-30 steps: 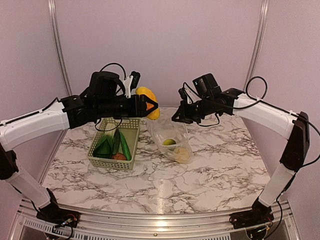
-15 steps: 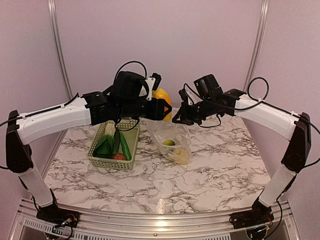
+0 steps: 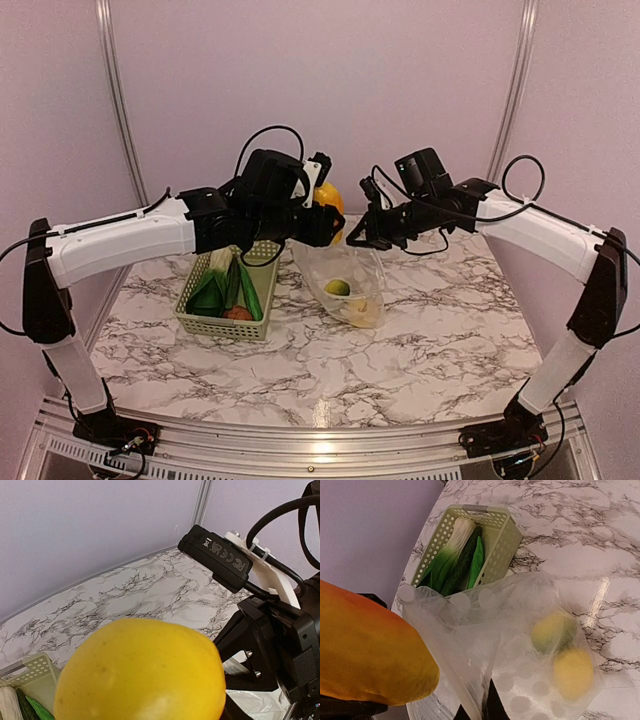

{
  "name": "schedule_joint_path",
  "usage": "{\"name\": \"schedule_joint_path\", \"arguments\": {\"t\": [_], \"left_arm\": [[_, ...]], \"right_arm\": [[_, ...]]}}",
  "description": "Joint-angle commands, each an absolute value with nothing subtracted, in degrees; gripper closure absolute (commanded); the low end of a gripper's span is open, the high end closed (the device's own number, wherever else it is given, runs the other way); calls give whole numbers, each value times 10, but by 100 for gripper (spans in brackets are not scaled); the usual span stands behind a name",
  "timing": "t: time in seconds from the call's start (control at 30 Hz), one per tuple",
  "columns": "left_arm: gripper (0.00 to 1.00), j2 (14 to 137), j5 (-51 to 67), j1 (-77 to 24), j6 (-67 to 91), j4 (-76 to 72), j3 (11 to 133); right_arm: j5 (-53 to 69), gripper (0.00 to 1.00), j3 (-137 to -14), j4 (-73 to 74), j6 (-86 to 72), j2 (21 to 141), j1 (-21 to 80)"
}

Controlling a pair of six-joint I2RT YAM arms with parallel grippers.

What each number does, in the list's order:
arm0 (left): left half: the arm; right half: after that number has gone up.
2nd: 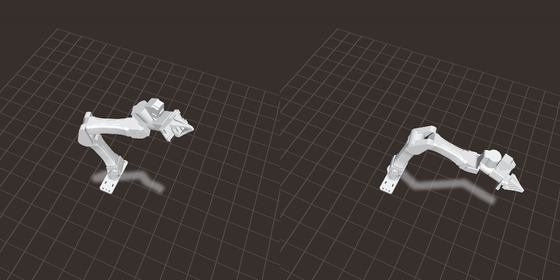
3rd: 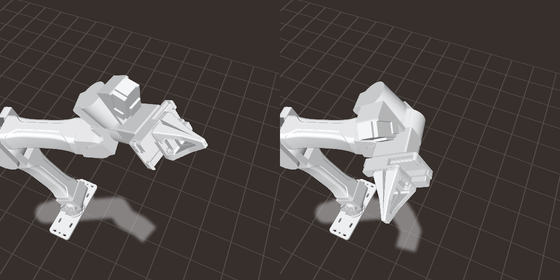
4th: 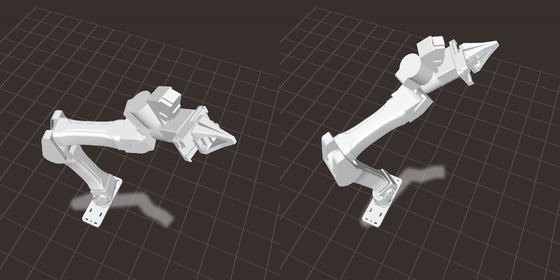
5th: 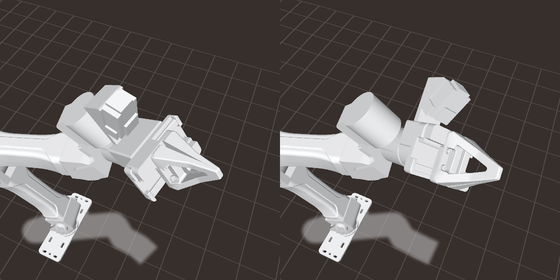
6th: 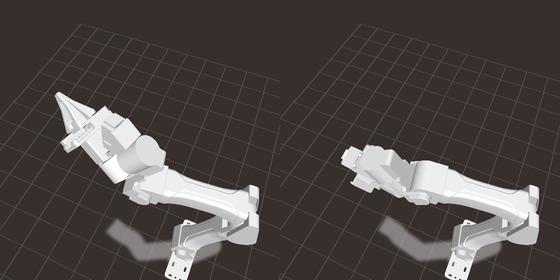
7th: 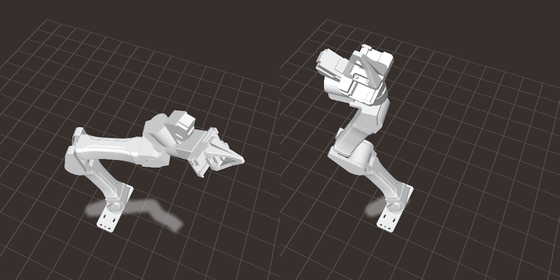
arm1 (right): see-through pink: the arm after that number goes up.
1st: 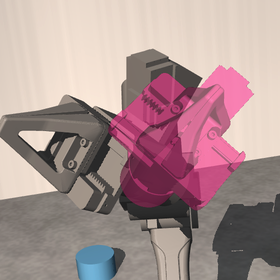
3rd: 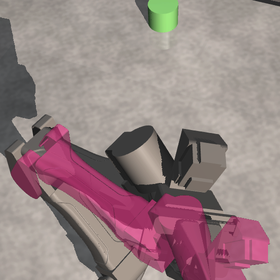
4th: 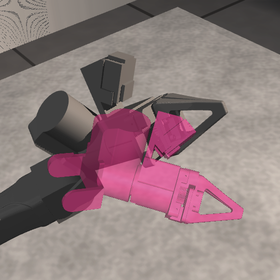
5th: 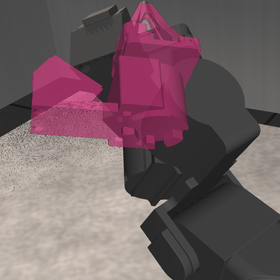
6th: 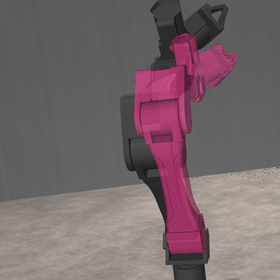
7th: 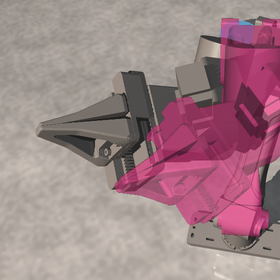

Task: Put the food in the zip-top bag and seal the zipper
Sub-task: Place the fake fruit in the zipper food storage bag.

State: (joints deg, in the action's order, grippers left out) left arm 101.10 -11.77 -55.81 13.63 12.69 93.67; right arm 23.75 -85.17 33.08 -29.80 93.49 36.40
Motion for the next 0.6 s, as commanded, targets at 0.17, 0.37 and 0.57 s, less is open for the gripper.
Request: {"name": "schedule_joint_path", "arguments": {"t": [0.17, 0.37, 0.57], "left_arm": [[42, 1030, -178, -560, 117, 71, 894], [37, 1061, -207, -560, 119, 76, 918], [16, 1081, -281, -560, 158, 102, 941]], "right_arm": [[271, 97, -858, 320, -307, 914, 355], [288, 97, -840, 300, -336, 910, 355], [282, 97, -847, 303, -343, 908, 354]]}}
